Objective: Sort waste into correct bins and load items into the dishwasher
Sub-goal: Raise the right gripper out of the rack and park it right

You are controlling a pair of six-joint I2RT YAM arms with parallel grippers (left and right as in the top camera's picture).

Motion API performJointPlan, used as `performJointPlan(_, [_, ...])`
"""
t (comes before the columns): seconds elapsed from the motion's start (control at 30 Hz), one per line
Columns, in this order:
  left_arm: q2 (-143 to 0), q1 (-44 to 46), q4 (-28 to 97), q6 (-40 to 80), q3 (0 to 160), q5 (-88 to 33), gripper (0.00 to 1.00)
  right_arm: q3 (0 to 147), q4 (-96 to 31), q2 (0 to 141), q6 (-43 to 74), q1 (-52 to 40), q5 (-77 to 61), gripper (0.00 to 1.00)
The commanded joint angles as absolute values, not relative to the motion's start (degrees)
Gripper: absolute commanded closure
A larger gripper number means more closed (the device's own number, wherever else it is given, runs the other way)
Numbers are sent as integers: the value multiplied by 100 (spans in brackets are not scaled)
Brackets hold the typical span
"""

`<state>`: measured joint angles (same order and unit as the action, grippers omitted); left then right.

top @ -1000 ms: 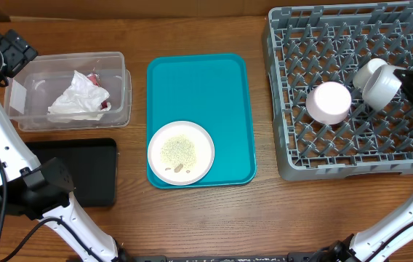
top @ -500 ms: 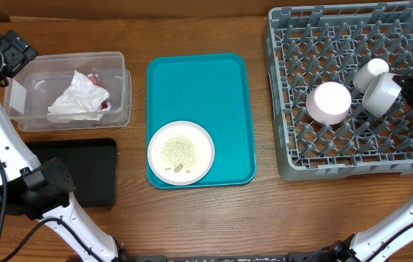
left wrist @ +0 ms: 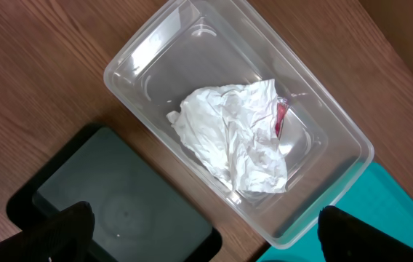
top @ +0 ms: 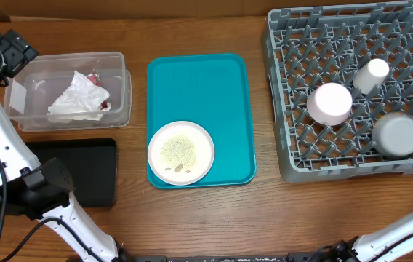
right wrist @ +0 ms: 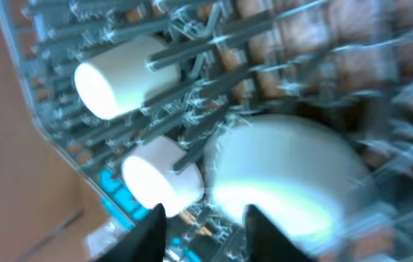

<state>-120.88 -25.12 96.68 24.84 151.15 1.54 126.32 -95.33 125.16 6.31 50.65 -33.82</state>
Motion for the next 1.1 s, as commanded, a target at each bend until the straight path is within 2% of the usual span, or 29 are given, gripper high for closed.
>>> performJointPlan(0.0, [-12116, -2482, 9679, 2377, 15117, 191, 0, 13126, -9623, 12075, 932, 4934, -2639, 51])
performJointPlan(0.3, [-12116, -2482, 9679, 2377, 15117, 189, 0, 13235, -9706, 11968, 928, 4388, -2609, 48])
performJointPlan(0.37, [-12116, -2482, 9679, 2377, 15117, 189, 0, 13235, -9697, 11968, 1085, 4213, -2342, 18])
performJointPlan(0.57, [-12116, -2482, 9679, 2377, 15117, 189, 0, 13233, -9638, 11970, 1787, 3802, -812, 18])
performJointPlan(0.63, [-12116, -2484, 9679, 2377, 15117, 191, 0, 13233, -9708, 11970, 1778, 3693, -958, 20])
performJointPlan(0.7, [-12116, -2484, 9679, 2377, 15117, 189, 0, 13233, -9708, 11926, 1669, 3566, -1341, 31])
performJointPlan(0.77, [-12116, -2482, 9679, 2377, 15117, 189, 0, 13235, -9703, 11815, 1675, 3361, -1667, 31])
performJointPlan(0.93, [-12116, -2482, 9679, 2377, 15117, 191, 0, 13235, -9642, 11404, 1675, 2447, -1653, 25])
performJointPlan(1.07, [-12116, -2482, 9679, 2377, 15117, 191, 0, 13231, -9706, 11321, 1645, 1455, -1612, 13])
